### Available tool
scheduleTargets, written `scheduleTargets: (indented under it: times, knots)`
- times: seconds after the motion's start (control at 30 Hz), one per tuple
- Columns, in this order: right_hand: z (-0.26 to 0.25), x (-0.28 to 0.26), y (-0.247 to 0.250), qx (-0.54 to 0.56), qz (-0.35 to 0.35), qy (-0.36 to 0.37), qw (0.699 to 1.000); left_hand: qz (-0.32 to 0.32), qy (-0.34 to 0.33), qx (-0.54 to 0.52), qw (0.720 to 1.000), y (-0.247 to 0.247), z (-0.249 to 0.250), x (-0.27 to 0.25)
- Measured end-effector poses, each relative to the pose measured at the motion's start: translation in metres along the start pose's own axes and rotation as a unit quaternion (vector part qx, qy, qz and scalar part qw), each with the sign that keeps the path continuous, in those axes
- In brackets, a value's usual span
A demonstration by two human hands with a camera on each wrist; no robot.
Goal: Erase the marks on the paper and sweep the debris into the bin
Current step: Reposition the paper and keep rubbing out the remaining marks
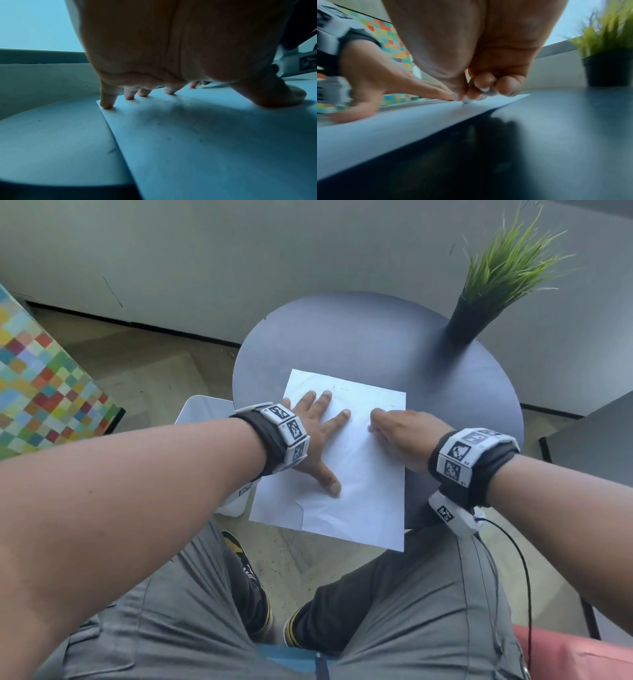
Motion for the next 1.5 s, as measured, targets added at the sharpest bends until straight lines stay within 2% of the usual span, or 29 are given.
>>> scheduleTargets:
  times: [0.13, 0.2, 0.3, 0.33, 0.43, 0.47, 0.57, 0.6, 0.73, 0.77, 0.87, 0.9, 1.03, 1.07, 1.17, 1.2, 1.27, 1.33, 1.37, 1.5]
  knots:
    - [-0.066, -0.031, -0.021, 0.009, -0.087, 0.156, 0.984, -0.003, 0.0, 0.016, 1.0, -0.002, 0.001, 0.001]
    - [-0.058, -0.028, -0.02, -0.007, -0.078, 0.144, 0.987, -0.007, 0.0, 0.019, 1.0, -0.002, 0.001, 0.001]
    - [-0.019, -0.011, -0.008, -0.006, -0.016, 0.053, 0.998, -0.015, 0.006, 0.022, 1.0, -0.001, 0.002, 0.002]
    - [-0.026, -0.016, -0.008, -0.005, -0.021, 0.064, 0.998, -0.017, 0.008, 0.023, 1.0, -0.002, 0.003, 0.002]
    - [-0.062, -0.041, -0.027, -0.004, -0.087, 0.158, 0.984, -0.019, 0.008, 0.024, 0.999, -0.002, 0.003, 0.001]
    - [-0.061, -0.043, -0.026, -0.01, -0.094, 0.159, 0.983, -0.017, 0.008, 0.024, 1.0, -0.002, 0.003, 0.001]
    - [-0.021, -0.023, -0.008, -0.029, -0.044, 0.055, 0.997, -0.012, 0.009, 0.018, 1.0, -0.002, 0.005, 0.004]
    - [-0.02, -0.023, -0.007, -0.036, -0.033, 0.051, 0.998, -0.013, 0.011, 0.018, 1.0, -0.002, 0.005, 0.004]
    - [-0.072, -0.048, -0.026, -0.009, -0.103, 0.156, 0.982, -0.018, 0.013, 0.027, 0.999, -0.004, 0.004, 0.003]
    - [-0.071, -0.045, -0.023, -0.01, -0.099, 0.15, 0.984, -0.017, 0.012, 0.027, 0.999, -0.004, 0.005, 0.003]
    - [-0.035, -0.014, -0.005, -0.01, -0.018, 0.045, 0.999, -0.01, 0.011, 0.021, 1.0, -0.003, 0.006, 0.004]
    - [-0.035, -0.011, -0.006, -0.012, -0.009, 0.041, 0.999, -0.008, 0.011, 0.02, 1.0, -0.004, 0.005, 0.004]
    - [-0.076, -0.027, -0.022, 0.007, -0.075, 0.135, 0.988, -0.01, 0.009, 0.023, 1.0, -0.006, 0.003, 0.003]
    - [-0.067, -0.023, -0.02, 0.006, -0.076, 0.116, 0.99, -0.009, 0.008, 0.022, 1.0, -0.007, 0.003, 0.004]
    - [-0.011, 0.001, -0.003, -0.018, -0.026, -0.025, 0.999, -0.007, 0.008, 0.02, 1.0, -0.006, 0.005, 0.004]
    - [-0.006, 0.002, -0.002, -0.024, -0.016, -0.029, 0.999, -0.008, 0.009, 0.021, 1.0, -0.006, 0.005, 0.004]
    - [-0.034, -0.006, -0.007, -0.025, -0.03, 0.039, 0.998, -0.008, 0.011, 0.024, 1.0, -0.006, 0.004, 0.004]
    - [-0.066, -0.023, -0.02, 0.004, -0.077, 0.125, 0.989, -0.013, 0.011, 0.025, 1.0, -0.007, 0.004, 0.004]
    - [-0.066, -0.023, -0.019, 0.006, -0.081, 0.124, 0.989, -0.015, 0.011, 0.024, 1.0, -0.007, 0.004, 0.004]
    - [-0.009, 0.005, 0.003, -0.038, -0.016, -0.047, 0.998, -0.007, 0.011, 0.024, 1.0, -0.007, 0.004, 0.004]
Point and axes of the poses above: each hand's wrist, its own x-axis towards the middle knuckle, its own y-axis out of the back of the hand, z = x × y, the point moved 7 cm from there along x, towards the middle knuckle, and after that the axes turned 5 degrees about z, right-handed, at the moved point
